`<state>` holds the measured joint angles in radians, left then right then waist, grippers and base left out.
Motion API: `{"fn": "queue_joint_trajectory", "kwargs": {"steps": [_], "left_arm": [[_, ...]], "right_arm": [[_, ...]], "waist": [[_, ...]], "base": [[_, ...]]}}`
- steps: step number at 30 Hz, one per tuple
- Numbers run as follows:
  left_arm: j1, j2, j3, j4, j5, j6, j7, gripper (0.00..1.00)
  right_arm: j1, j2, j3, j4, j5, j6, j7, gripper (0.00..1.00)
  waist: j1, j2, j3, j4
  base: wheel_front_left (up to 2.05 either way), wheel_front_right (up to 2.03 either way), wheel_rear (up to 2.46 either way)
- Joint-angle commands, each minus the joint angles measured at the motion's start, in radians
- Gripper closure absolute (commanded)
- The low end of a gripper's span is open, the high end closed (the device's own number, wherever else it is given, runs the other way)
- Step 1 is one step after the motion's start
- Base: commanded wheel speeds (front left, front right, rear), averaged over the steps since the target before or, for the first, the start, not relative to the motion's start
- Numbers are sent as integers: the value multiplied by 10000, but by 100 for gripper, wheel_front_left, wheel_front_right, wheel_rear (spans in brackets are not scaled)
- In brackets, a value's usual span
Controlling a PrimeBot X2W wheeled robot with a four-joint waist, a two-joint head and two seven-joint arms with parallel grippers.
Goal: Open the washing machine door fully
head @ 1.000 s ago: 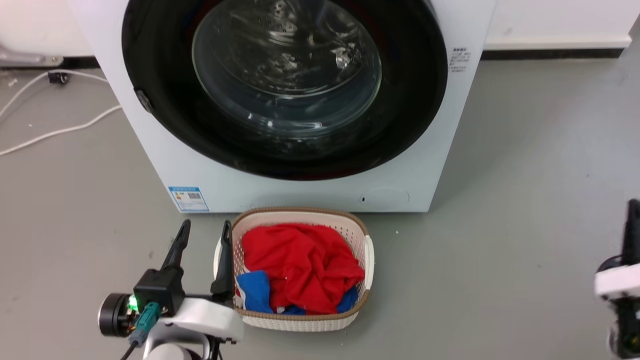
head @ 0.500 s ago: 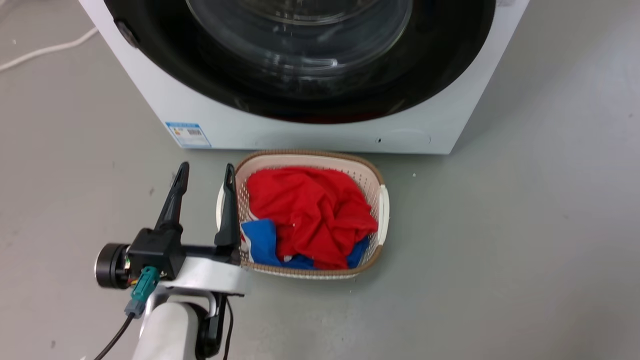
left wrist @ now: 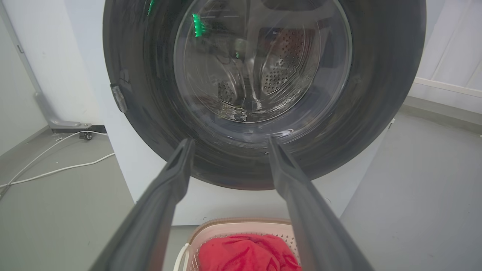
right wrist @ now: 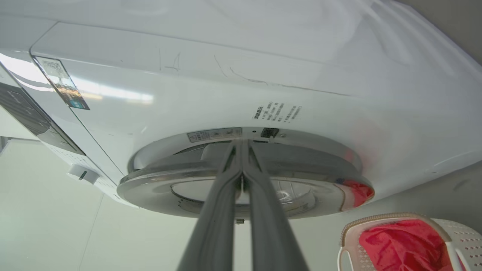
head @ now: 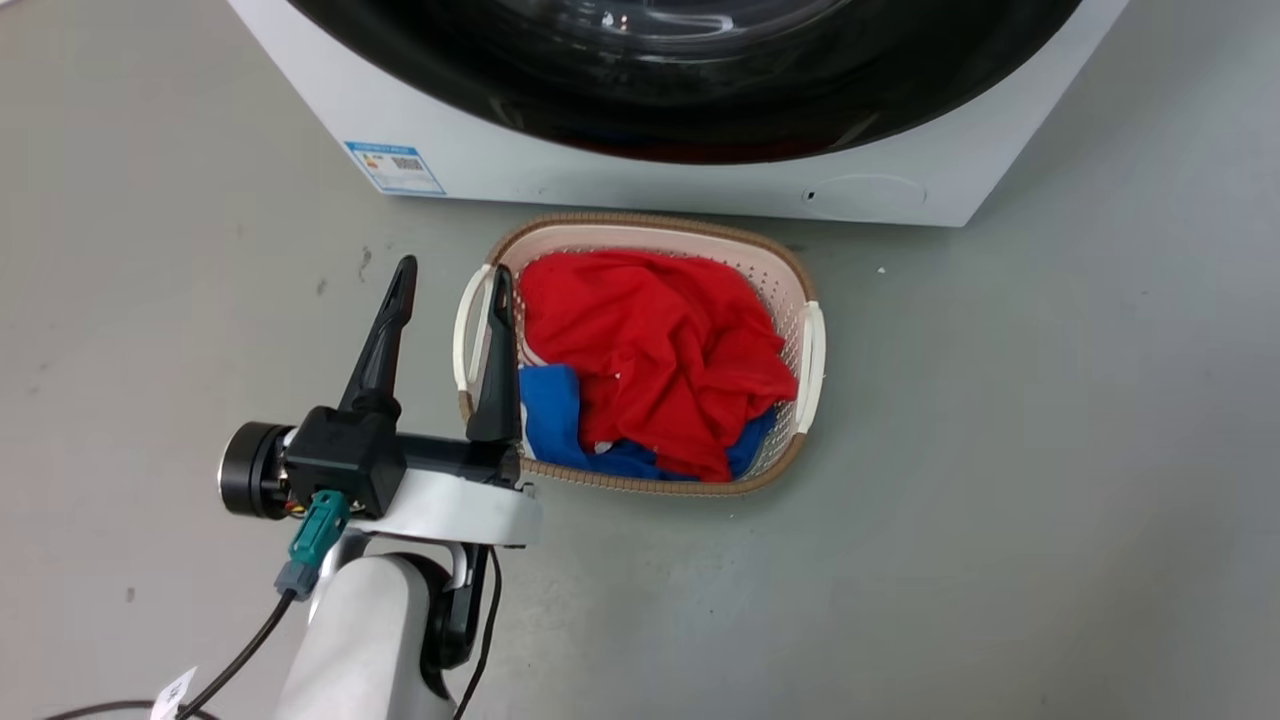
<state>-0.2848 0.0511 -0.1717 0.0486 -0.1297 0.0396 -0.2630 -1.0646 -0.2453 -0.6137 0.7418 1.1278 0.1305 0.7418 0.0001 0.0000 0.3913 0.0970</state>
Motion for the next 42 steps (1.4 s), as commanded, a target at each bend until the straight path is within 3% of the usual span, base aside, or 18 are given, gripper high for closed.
{"fn": "queue_joint_trajectory", "kwargs": {"steps": [1, 22, 33, 42], "left_arm": [[-205, -9, -73, -71, -49, 74, -27, 0], [-1042, -9, -959, -600, -199, 496, -27, 0], [-1214, -7, -1098, -652, -181, 611, -27, 0], [-1071, -7, -1180, -455, -217, 576, -27, 0]], "right_arm": [[-472, -11, 112, 91, -115, 4, 242, 100], [-3431, 258, 753, 17, -2669, 4, 1949, 100], [-3729, 969, 399, -492, -3470, 4, 3090, 100], [-2985, 1162, 91, -1442, -3771, 6, 4475, 100]], "waist": [[-1, 0, 219, 142], [-1, 0, 1744, 879], [-1, 0, 2057, 845], [-1, 0, 1646, 911]], "base": [[0, 0, 0], [0, 0, 0], [0, 0, 0], [0, 0, 0]]}}
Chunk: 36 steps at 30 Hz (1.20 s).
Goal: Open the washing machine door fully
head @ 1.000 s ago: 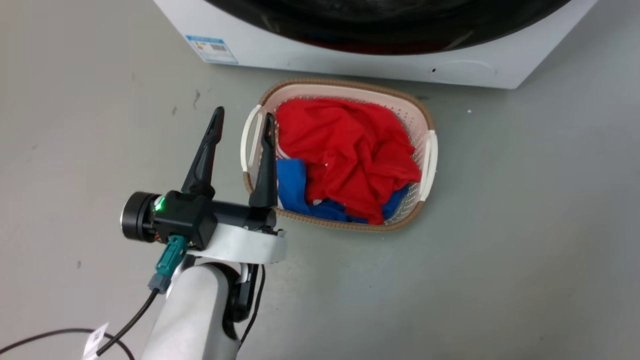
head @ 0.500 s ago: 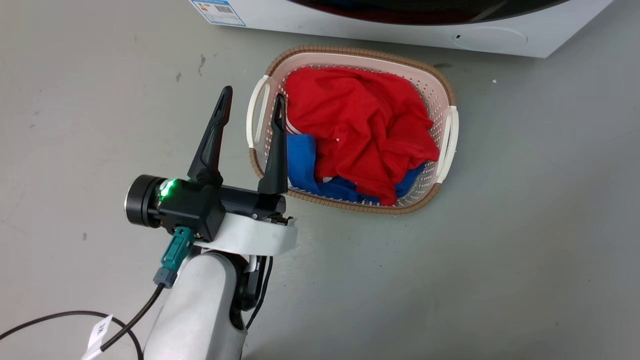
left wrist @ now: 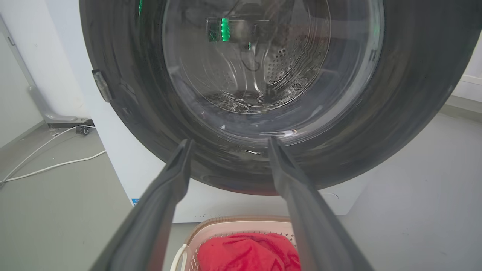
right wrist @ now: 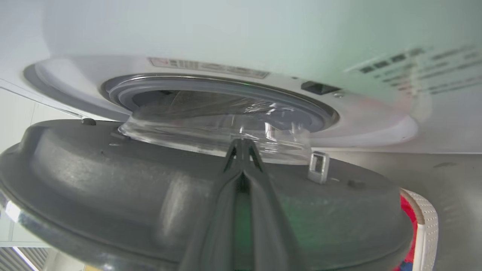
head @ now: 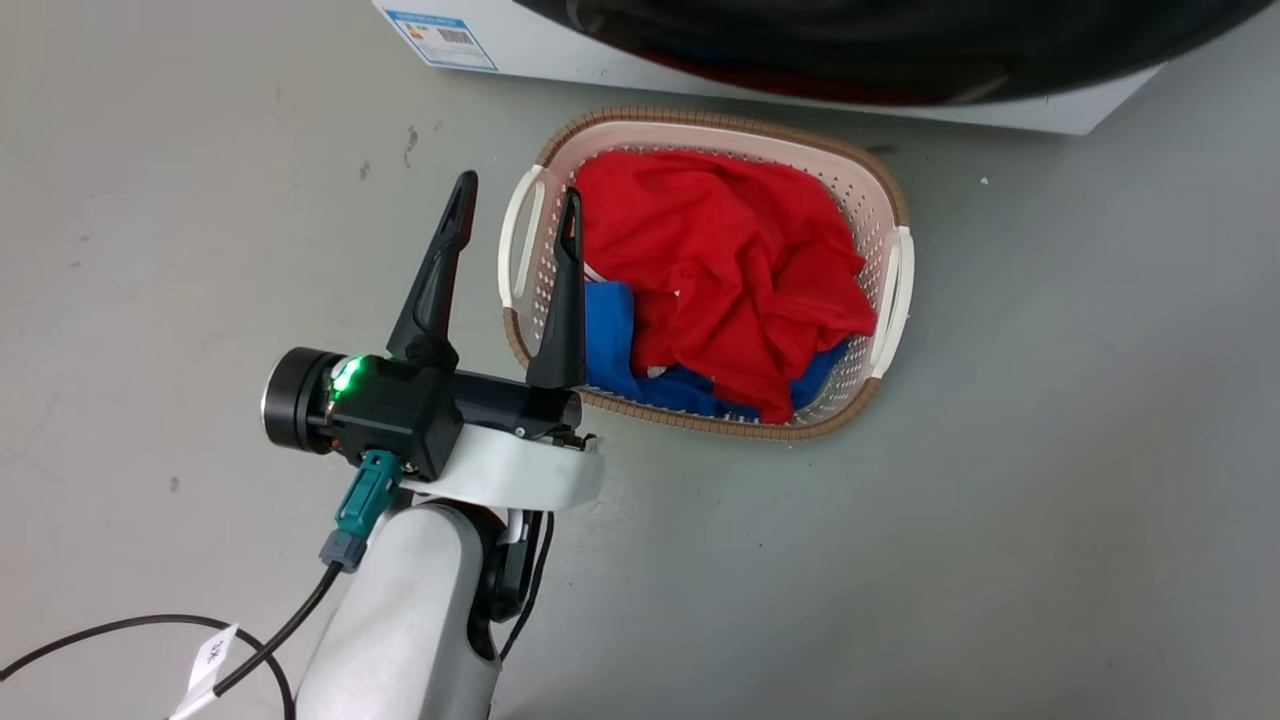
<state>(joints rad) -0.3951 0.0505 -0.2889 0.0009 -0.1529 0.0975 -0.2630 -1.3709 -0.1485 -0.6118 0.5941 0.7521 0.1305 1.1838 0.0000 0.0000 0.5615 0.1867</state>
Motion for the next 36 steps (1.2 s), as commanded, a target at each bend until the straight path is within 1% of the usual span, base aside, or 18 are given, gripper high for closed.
{"fn": "queue_joint_trajectory", "kwargs": {"steps": [1, 4, 10, 18, 23, 28, 32, 36], "left_arm": [[65, -2, -27, 39, 7, -19, -27, 0], [230, -2, -9, 131, 27, -64, -27, 0], [603, -2, 141, 310, -60, -155, -27, 0], [1249, -2, 299, 469, -277, -257, -27, 0], [1619, -2, 340, 593, -430, -310, -27, 0], [1934, -2, 402, 739, -432, -407, -27, 0], [2132, -2, 420, 858, -396, -521, -27, 0], [2281, -1, 482, 926, -467, -561, -27, 0]], "right_arm": [[223, 181, 110, -180, -29, 6, 209, 100], [780, 274, 318, -827, -2, 4, 649, 100], [1981, 573, 513, -1731, 303, 4, 1392, 100], [3763, 855, 859, -2853, 710, 4, 2113, 100], [4969, 968, 1216, -3577, 1272, 4, 2414, 100], [6276, 1008, 1889, -4094, 2133, 4, 2408, 100], [7174, 1003, 2629, -4256, 3008, 4, 1992, 100], [7951, 1007, 3484, -4540, 3577, 4, 1471, 100]], "waist": [[0, 0, -110, 26], [0, 0, -336, -2], [0, 0, -1006, -8], [0, 0, -1996, 39], [0, 0, -2527, 73], [0, 0, -2979, 112], [0, 0, -3259, 176], [0, 0, -3439, 255]], "base": [[0, 0, 0], [0, 0, 0], [0, 0, 0], [0, 0, 0], [0, 0, 0], [0, 0, 0], [0, 0, 0], [0, 0, 0]]}}
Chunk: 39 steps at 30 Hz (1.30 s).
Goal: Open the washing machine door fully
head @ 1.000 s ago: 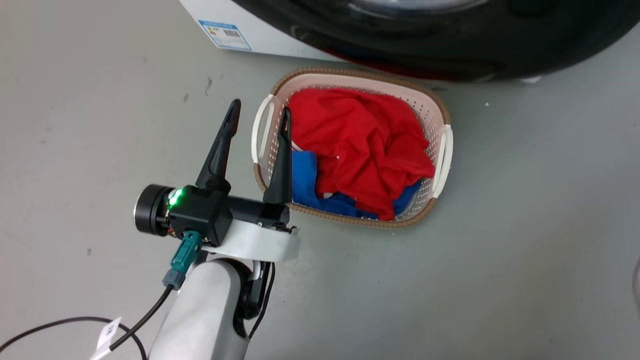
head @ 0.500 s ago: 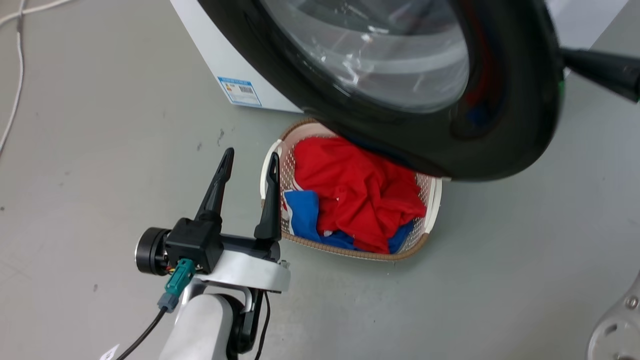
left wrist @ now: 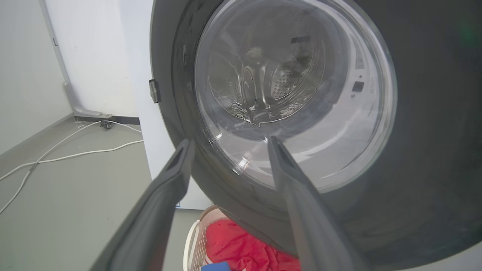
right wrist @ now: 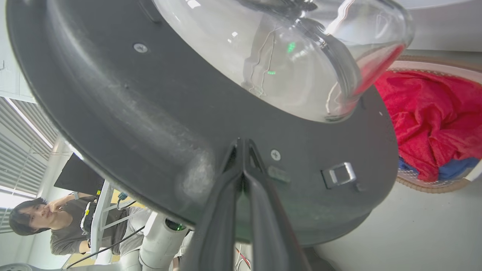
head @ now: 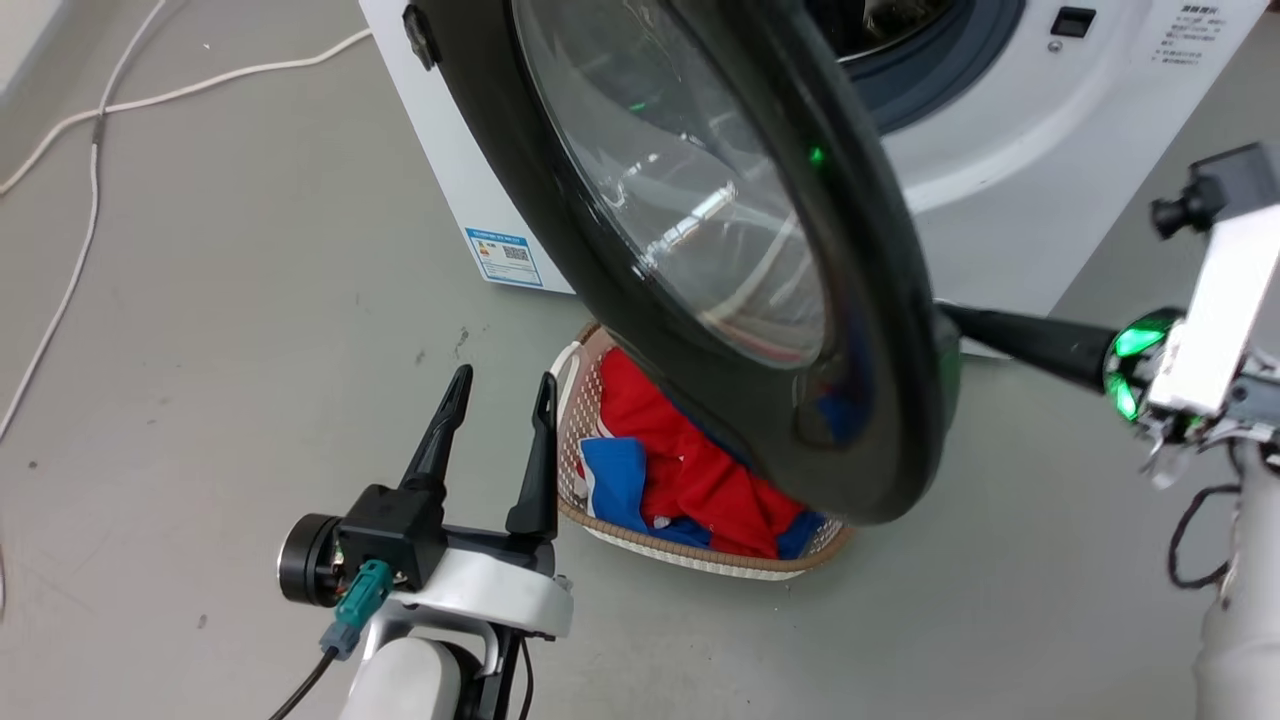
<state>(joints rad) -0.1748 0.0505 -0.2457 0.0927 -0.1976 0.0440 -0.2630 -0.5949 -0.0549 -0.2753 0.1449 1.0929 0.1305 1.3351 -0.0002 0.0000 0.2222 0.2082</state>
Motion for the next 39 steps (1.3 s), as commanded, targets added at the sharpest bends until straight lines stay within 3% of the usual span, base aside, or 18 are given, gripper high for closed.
{"fn": "queue_joint_trajectory", "kwargs": {"steps": [1, 14, 20, 24, 31, 39], "left_arm": [[90, 1, 95, 16, -60, -9, -27, 0], [409, -1, 225, 191, 16, -162, -27, 0], [481, -1, 258, 249, 83, -249, -27, 0], [574, -1, 314, 305, 91, -311, -27, 0], [762, -1, 563, 469, 179, -492, -27, 0], [1082, 58, 1052, 656, 357, -708, -27, 0]], "right_arm": [[351, 73, 325, -85, 390, 4, -165, 100], [1804, 62, 2835, -128, 2152, 4, -2192, 100], [2023, 56, 3123, -183, 2365, 4, -3271, 100], [2300, 45, 2937, -449, 2282, 4, -4546, 100], [3177, -81, 2356, -1311, 515, 4, -8050, 100], [4635, -934, 2040, -1864, -2745, 4, -11642, 100]], "waist": [[2, 0, -81, 61], [2, 0, -588, 266], [2, 0, -703, 173], [2, 0, -871, 4], [2, 0, -1171, -517], [2, 0, -1584, -1088]], "base": [[0, 0, 0], [0, 0, 0], [0, 0, 0], [0, 0, 0], [0, 0, 0], [0, 0, 0]]}}
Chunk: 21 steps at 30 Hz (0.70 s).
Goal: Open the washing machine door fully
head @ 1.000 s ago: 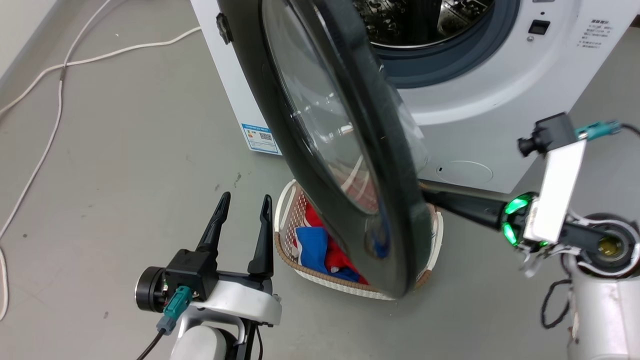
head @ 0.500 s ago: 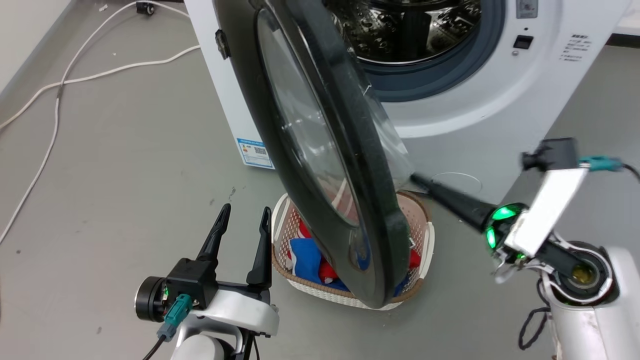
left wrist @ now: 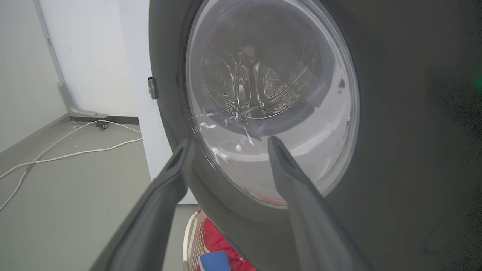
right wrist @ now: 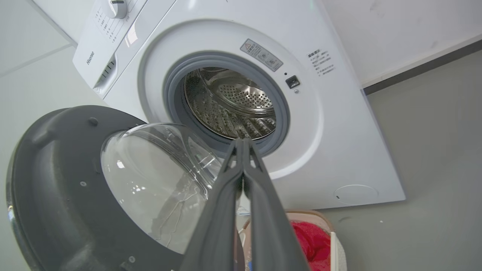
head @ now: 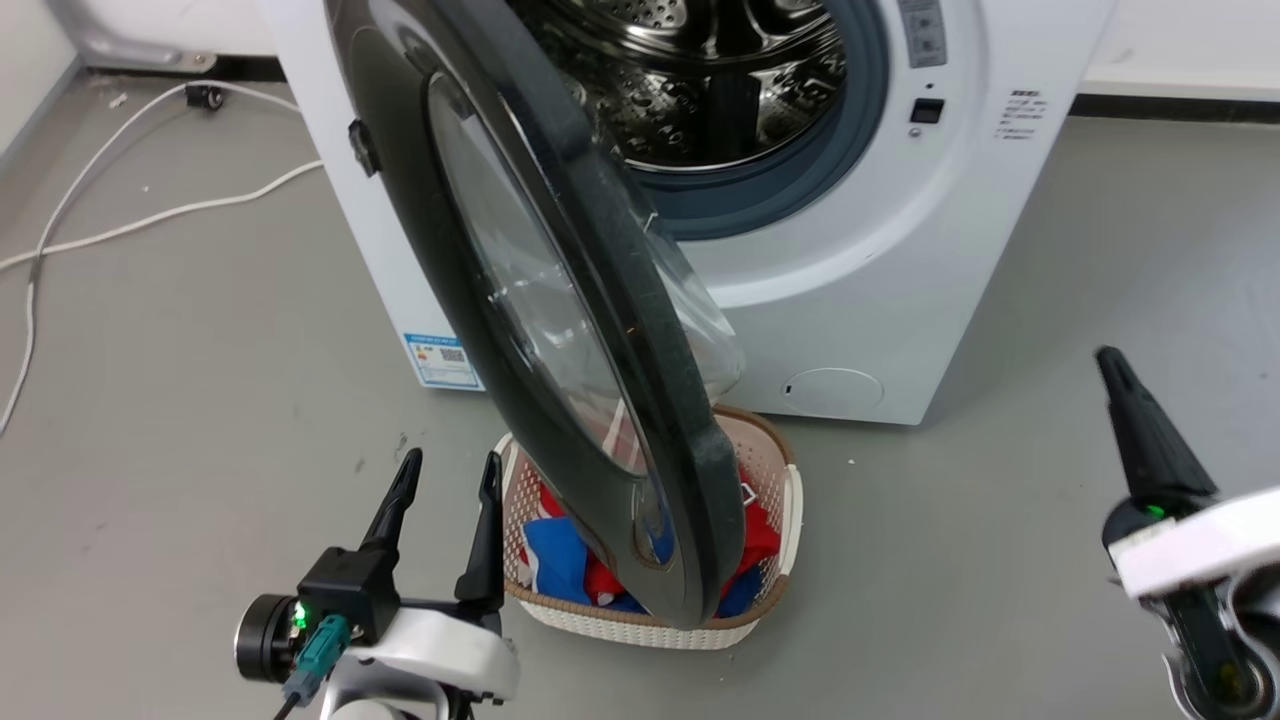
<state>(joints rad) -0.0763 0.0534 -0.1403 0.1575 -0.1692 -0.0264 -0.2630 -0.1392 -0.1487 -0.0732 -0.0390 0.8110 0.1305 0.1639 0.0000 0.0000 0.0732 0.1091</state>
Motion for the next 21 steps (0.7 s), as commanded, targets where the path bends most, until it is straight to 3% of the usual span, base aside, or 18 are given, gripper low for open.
{"fn": "queue_joint_trajectory", "kwargs": {"steps": [1, 7, 16, 17, 18, 19, 21], "left_arm": [[153, 54, 66, 27, 80, -44, -27, 0], [462, 122, 409, 184, 134, -139, -27, 0], [920, 207, 651, 375, 265, -237, -27, 0], [973, 220, 672, 386, 268, -241, -26, 0], [1026, 226, 688, 400, 261, -251, -26, 0], [1064, 227, 702, 402, 267, -263, -26, 0], [1145, 234, 747, 390, 281, -269, -26, 0]], "right_arm": [[260, -158, 12, -128, -507, 4, -325, 100], [1372, -339, 133, -553, -3542, 3, -1747, 100], [2708, 243, 326, -744, -5686, 3, -2150, 97], [2839, 286, 356, -778, -5856, 3, -2187, 74], [2973, 317, 345, -807, -6031, 1, -2197, 34], [3089, 338, 323, -836, -6211, 3, -2213, 0], [3270, 452, 297, -955, -6427, 3, -2281, 0]], "waist": [[0, 0, -141, -159], [0, 0, -431, -399], [0, 0, -776, -545], [0, 0, -811, -548], [0, 0, -840, -547], [0, 0, -866, -546], [0, 0, -922, -557]], "base": [[0, 0, 0], [0, 0, 0], [0, 0, 0], [0, 0, 0], [0, 0, 0], [0, 0, 0], [0, 0, 0]]}}
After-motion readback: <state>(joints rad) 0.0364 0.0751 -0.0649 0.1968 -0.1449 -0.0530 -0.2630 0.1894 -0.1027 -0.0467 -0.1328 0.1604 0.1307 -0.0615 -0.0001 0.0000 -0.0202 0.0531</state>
